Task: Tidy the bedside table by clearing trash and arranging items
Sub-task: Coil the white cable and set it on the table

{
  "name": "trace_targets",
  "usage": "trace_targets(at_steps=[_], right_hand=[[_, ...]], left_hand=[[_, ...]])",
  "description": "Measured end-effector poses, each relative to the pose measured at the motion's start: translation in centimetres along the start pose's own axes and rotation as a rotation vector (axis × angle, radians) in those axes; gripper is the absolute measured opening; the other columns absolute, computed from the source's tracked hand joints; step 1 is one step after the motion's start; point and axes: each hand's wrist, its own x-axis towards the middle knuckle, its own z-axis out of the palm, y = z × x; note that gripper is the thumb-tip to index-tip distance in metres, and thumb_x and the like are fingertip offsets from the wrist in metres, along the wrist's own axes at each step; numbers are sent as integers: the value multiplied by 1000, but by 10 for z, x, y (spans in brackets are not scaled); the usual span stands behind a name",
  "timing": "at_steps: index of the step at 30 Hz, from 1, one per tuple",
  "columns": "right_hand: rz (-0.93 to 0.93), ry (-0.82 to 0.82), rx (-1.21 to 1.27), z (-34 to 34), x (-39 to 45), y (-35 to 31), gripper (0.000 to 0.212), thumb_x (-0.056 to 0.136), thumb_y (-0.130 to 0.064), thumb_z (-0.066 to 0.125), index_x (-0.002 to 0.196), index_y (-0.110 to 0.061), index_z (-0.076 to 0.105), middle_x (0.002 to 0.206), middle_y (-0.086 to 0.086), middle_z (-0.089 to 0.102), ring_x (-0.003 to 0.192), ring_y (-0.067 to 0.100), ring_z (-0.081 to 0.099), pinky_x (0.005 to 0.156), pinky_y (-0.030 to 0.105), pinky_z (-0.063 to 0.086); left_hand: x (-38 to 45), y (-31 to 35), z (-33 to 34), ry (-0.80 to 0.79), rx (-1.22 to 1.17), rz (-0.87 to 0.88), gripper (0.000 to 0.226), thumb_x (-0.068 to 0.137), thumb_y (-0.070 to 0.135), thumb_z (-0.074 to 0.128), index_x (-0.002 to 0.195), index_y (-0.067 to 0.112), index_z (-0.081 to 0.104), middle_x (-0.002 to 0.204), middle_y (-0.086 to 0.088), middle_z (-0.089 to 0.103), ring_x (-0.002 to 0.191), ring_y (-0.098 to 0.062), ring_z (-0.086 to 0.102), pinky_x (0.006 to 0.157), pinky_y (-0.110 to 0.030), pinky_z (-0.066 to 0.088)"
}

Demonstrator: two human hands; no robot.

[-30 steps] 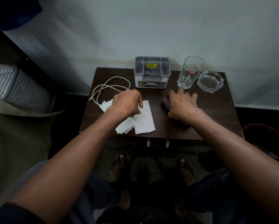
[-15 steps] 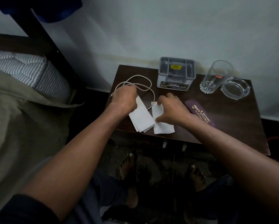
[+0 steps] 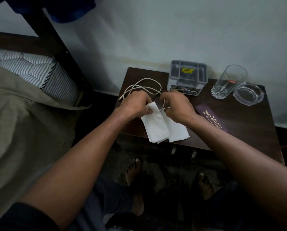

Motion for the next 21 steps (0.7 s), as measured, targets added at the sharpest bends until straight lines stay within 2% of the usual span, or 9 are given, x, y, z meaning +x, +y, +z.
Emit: trace_targets(at_steps=[3,6,8,11,13,16,19,21], right_hand=[[-51,-64,-31,9,4,1,29,85,-1,73,105,-23,76,102,2,54,104,31,60,72,36,42],[-79,-23,-81,14,8,-3,21,88,-6,75,102,-22,78,104,4,54,111,32,57,70,36,39],[-122,29,-127,13,11,-5,14,91,-7,74,100,-18,77,111,8,57,115,32,56,69,37,40],[-154,139,-72,8,17,-7,13,94,-3,68,98,-16,69,116,9,55,102,29,60,65,42,51],[-174,223,-25,4,21,-10,18,94,-2,66,97,-19,62,117,6,56,88,28,64,64,48,58],[-177,338,16,-1,25,-16,19,97,-1,62,101,-20,59,106,3,64,79,28,65,62,45,55],[-143,425,139,-6,28,-18,11,101,-5,59,103,-16,61,90,3,70,75,28,66,60,43,52],[-109,479,304,-11,30,-22,10,100,-6,59,102,-14,63,85,3,71,75,25,67,63,47,55]], left_hand=[[0,-4,-7,-12,-2,-1,20,88,24,83,107,24,82,99,1,79,95,-22,73,88,-45,62],[1,-8,-12,-3,-19,-13,22,90,22,81,112,22,80,105,-2,79,99,-22,74,92,-47,62],[2,-10,-14,-17,-55,-17,20,90,18,81,110,19,81,102,-4,81,95,-22,76,91,-46,63],[1,-10,-15,-62,-135,-34,11,90,14,82,101,16,81,91,-4,82,80,-17,80,86,-42,66],[0,-10,-12,-68,-191,-68,12,91,12,81,102,16,80,94,-2,82,77,-13,80,85,-38,66],[2,-10,-6,-38,-222,-97,15,94,10,79,108,14,81,96,-4,81,76,-13,79,80,-33,67],[6,-6,-2,-5,-214,-80,20,94,11,78,113,15,82,98,-4,81,84,-17,79,84,-36,66],[9,-5,0,57,-155,-69,29,91,13,77,119,21,80,109,-2,80,101,-21,76,90,-34,61]])
